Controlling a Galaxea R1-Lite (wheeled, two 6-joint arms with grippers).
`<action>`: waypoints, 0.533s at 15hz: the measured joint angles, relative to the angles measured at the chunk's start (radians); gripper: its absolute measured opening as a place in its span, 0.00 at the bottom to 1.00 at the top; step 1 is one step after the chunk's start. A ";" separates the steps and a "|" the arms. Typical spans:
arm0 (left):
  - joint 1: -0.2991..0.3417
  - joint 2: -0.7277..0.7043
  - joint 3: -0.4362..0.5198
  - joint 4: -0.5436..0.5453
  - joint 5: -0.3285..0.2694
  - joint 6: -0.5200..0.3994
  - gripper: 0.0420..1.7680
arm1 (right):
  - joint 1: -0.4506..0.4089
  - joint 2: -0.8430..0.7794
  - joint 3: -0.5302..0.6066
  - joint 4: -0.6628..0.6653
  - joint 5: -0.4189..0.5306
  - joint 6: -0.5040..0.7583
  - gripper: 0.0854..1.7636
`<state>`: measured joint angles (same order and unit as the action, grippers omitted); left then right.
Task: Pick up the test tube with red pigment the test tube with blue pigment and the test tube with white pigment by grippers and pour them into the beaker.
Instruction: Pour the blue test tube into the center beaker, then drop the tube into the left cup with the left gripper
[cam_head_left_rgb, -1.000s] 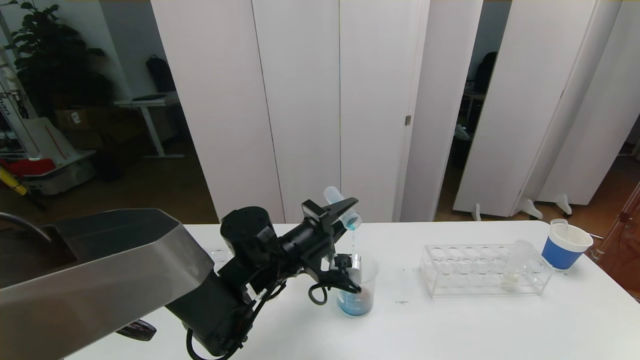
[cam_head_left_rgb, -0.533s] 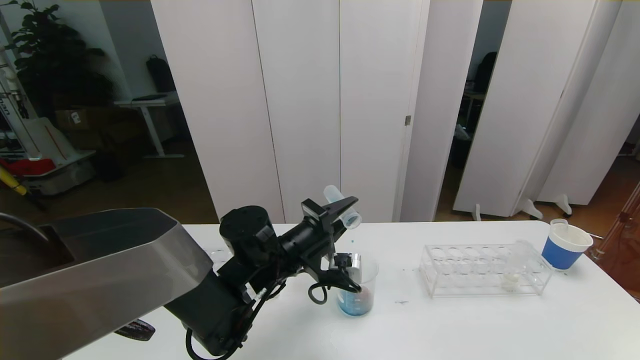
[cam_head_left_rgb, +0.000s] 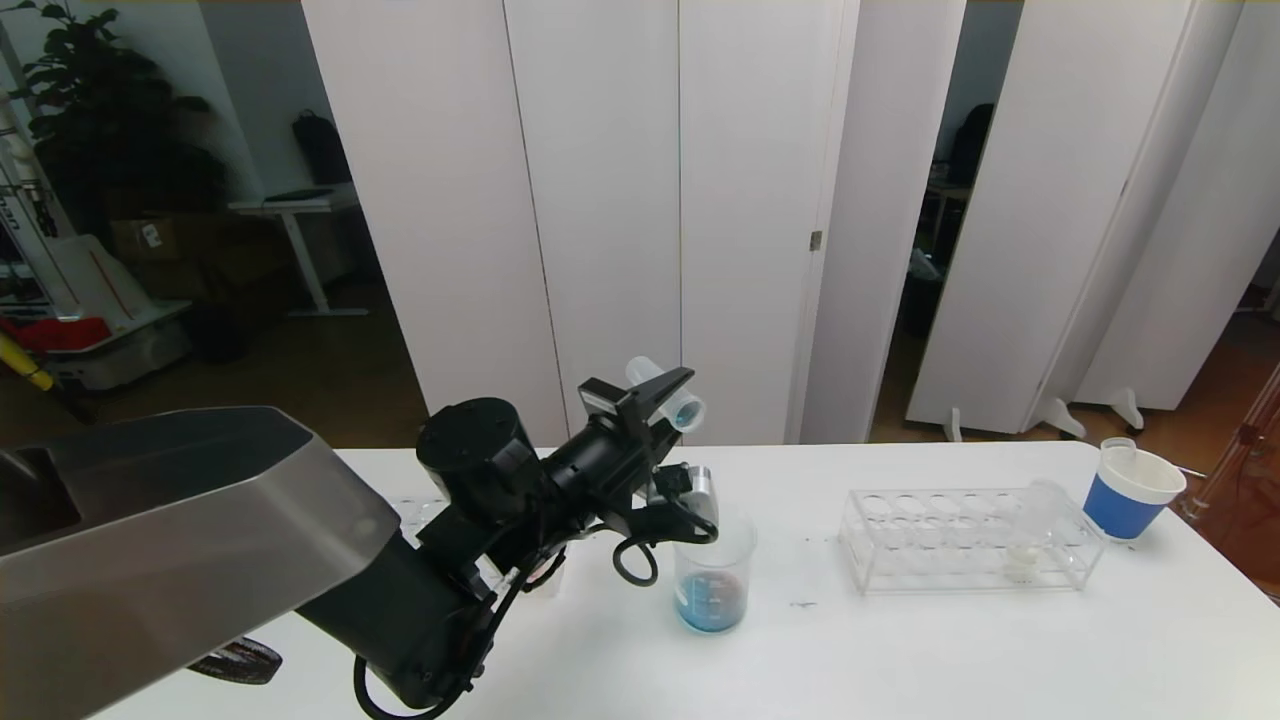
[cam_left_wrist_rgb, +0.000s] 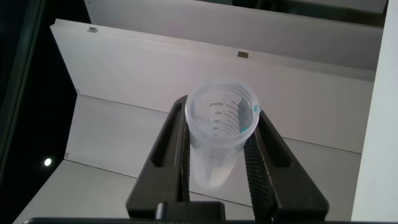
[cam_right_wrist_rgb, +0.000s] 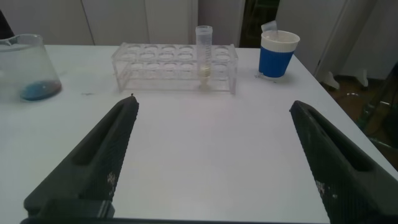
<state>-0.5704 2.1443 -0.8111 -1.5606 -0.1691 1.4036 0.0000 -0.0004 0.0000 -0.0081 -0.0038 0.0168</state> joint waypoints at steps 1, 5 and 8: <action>-0.003 -0.005 -0.003 0.000 0.011 -0.063 0.32 | 0.000 0.000 0.000 0.000 0.000 0.000 0.99; -0.010 -0.024 -0.007 0.009 0.110 -0.248 0.32 | 0.000 0.000 0.000 0.000 0.000 0.000 0.99; -0.011 -0.041 -0.005 0.018 0.201 -0.303 0.32 | 0.000 0.000 0.000 0.000 0.000 0.000 0.99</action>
<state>-0.5815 2.1036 -0.8157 -1.5428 0.0317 1.1006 0.0000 -0.0004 0.0000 -0.0081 -0.0038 0.0164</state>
